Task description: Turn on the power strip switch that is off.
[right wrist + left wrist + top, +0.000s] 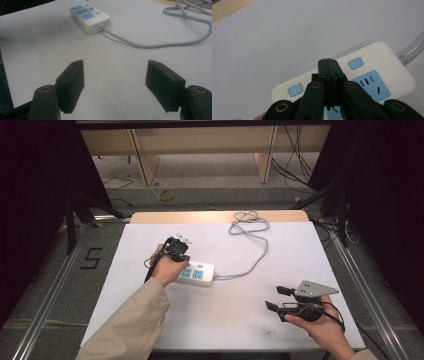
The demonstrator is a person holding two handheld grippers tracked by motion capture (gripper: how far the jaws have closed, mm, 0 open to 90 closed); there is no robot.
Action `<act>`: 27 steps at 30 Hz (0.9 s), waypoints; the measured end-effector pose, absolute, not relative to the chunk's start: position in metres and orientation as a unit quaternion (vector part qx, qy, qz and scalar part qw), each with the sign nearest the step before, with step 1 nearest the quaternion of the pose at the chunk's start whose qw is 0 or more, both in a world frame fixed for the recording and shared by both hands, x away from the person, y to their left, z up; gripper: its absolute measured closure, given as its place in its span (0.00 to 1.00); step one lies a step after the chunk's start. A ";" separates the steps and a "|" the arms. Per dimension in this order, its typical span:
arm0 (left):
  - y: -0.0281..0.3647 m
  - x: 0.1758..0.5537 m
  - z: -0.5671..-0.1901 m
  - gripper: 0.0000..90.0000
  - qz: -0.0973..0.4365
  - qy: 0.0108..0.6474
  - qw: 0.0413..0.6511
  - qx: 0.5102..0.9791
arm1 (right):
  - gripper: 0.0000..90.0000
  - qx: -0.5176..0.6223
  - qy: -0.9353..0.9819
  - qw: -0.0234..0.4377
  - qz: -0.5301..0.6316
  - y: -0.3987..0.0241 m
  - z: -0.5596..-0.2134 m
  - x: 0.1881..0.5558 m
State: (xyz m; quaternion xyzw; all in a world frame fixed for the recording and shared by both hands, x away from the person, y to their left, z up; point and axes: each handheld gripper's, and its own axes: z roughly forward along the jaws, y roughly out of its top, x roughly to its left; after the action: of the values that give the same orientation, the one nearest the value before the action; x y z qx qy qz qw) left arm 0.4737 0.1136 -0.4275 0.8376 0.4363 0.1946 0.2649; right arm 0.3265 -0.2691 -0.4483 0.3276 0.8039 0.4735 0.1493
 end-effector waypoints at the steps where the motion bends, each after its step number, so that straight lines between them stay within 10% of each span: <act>1: 0.113 0.474 -0.428 1.00 0.195 0.437 0.265 0.837 | 0.35 0.327 0.804 0.150 0.474 -0.269 -0.448 0.327; 27: 0.106 0.481 -0.434 1.00 0.193 0.436 0.248 0.843 | 0.35 0.326 0.804 0.149 0.474 -0.269 -0.448 0.326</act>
State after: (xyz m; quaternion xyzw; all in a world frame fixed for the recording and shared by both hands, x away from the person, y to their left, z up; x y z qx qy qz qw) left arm 0.4810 0.1058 -0.4344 0.8434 0.4358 0.1932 0.2479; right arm 0.3265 -0.2693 -0.4484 0.3264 0.8041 0.4739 0.1495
